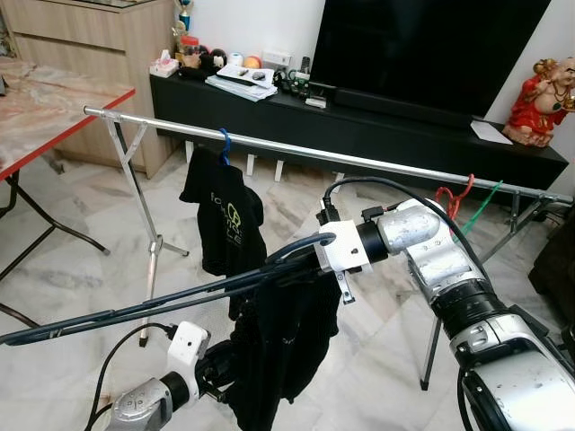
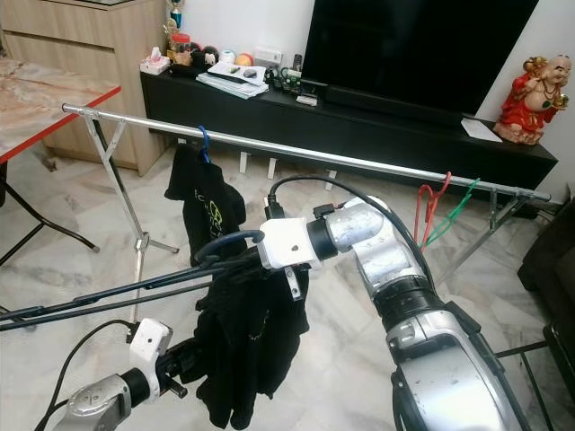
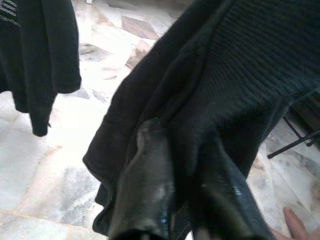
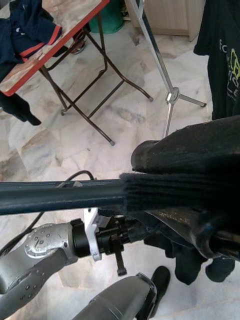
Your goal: Hang hanger
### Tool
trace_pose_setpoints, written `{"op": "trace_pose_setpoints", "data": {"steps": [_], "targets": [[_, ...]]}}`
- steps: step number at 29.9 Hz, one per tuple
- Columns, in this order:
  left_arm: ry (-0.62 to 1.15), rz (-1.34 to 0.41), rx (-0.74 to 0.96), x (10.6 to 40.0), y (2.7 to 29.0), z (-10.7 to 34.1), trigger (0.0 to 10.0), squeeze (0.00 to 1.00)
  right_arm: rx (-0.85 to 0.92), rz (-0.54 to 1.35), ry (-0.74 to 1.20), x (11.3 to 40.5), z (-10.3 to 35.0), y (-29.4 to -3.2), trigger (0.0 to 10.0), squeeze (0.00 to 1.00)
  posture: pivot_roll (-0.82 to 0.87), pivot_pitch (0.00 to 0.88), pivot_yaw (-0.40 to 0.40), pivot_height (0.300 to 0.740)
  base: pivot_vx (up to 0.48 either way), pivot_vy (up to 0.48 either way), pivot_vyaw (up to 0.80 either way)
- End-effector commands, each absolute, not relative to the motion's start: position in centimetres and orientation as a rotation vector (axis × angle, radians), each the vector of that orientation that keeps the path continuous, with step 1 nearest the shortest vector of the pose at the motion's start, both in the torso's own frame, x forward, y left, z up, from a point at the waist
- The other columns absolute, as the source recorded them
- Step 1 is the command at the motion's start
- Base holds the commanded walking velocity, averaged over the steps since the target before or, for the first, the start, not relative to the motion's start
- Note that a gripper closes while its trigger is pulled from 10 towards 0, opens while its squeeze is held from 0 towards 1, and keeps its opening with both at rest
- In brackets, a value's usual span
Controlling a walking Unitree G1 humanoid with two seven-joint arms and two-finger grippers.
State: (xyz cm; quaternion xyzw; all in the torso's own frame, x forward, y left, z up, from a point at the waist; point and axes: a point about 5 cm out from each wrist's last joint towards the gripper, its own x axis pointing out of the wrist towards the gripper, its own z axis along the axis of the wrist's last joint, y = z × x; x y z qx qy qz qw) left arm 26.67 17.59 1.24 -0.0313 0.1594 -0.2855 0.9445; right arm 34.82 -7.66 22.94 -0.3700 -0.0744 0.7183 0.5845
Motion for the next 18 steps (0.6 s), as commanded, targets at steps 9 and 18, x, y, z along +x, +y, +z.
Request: {"op": "trace_pose_setpoints", "data": {"steps": [9, 18], "targets": [[0.32, -0.609, -0.077, 26.82, 16.6, 1.18, 0.0, 0.0, -0.863, 1.628, -0.212, 35.36, 24.47, -7.65, 0.0, 0.0, 0.13, 0.0, -0.183, 0.74, 0.0, 0.0, 0.0], [0.304, -0.556, -0.062, 26.93, 16.99, 1.23, 0.0, 0.0, -0.857, 1.614, -0.204, 35.5, 24.28, -7.65, 0.0, 0.0, 0.14, 0.0, -0.183, 0.74, 0.0, 0.0, 0.0]]}}
